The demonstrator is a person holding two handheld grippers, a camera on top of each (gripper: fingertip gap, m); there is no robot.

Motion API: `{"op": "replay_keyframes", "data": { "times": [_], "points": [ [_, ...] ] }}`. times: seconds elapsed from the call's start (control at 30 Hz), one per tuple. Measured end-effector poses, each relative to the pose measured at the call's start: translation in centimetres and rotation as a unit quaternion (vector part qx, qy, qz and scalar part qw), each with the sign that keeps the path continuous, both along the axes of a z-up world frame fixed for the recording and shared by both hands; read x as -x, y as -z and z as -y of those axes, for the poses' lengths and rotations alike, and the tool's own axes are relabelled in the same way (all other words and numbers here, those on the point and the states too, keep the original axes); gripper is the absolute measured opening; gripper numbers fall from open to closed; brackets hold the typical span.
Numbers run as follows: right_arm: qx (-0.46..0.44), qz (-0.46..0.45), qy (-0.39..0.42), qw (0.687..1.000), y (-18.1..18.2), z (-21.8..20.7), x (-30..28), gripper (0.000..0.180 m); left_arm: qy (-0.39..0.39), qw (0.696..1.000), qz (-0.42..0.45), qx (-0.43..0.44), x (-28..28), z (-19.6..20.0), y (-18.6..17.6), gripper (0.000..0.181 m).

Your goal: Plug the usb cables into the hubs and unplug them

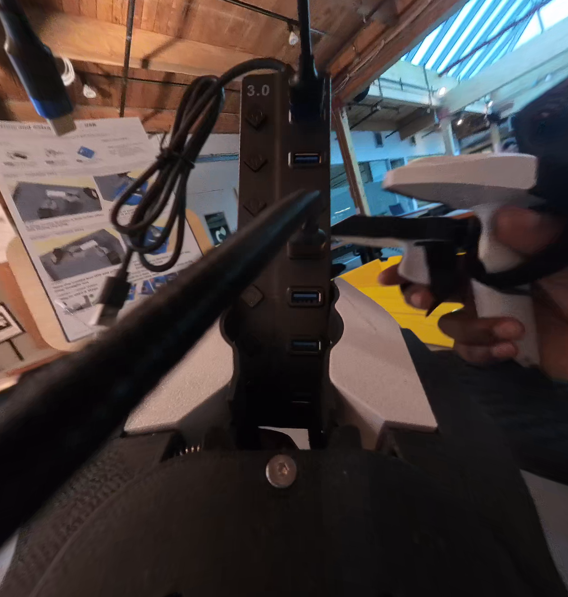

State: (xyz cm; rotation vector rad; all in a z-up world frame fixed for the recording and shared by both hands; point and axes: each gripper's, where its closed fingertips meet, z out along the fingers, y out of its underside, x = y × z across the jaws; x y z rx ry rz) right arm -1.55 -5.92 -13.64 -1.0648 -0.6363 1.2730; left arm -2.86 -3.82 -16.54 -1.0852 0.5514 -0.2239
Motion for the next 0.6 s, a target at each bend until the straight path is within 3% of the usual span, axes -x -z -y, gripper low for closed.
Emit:
{"op": "replay_keyframes", "data": {
  "times": [0.03,0.1,0.17,0.27,0.33,0.43,0.53,0.6],
  "points": [
    [0.012,-0.008,-0.010,1.000,0.3,0.2,1.0,0.063,-0.005,1.000,-0.018,-0.009,-0.5,0.2,0.2,0.053],
    [0.024,-0.024,0.004,0.999,0.6,-0.1,1.5,0.030,0.001,0.997,-0.069,-0.026,-2.0,0.8,0.8,0.053],
    [-0.019,-0.001,0.029,0.999,0.9,-0.1,0.8,0.027,-0.021,0.992,-0.110,-0.054,-2.7,1.2,1.0,0.054],
    [-0.082,0.005,0.111,0.990,-1.1,-0.9,-1.8,0.024,0.029,0.987,-0.144,-0.069,-3.9,2.4,1.1,0.055],
    [-0.132,-0.010,0.167,0.977,-3.7,-1.2,-4.5,0.024,0.072,0.983,-0.157,-0.066,-4.6,3.1,1.5,0.056],
    [-0.191,0.008,0.240,0.952,-7.9,-2.1,-8.1,0.024,0.172,0.949,-0.263,0.002,-6.7,4.3,5.4,0.056],
    [-0.211,-0.014,0.306,0.928,-12.6,-3.4,-12.8,0.025,0.151,0.955,-0.256,-0.013,-6.2,3.5,5.9,0.049],
    [-0.202,-0.015,0.335,0.920,-15.0,-4.8,-15.7,0.025,0.177,0.952,-0.248,0.024,-5.8,3.3,6.6,0.048]
  ]
}}
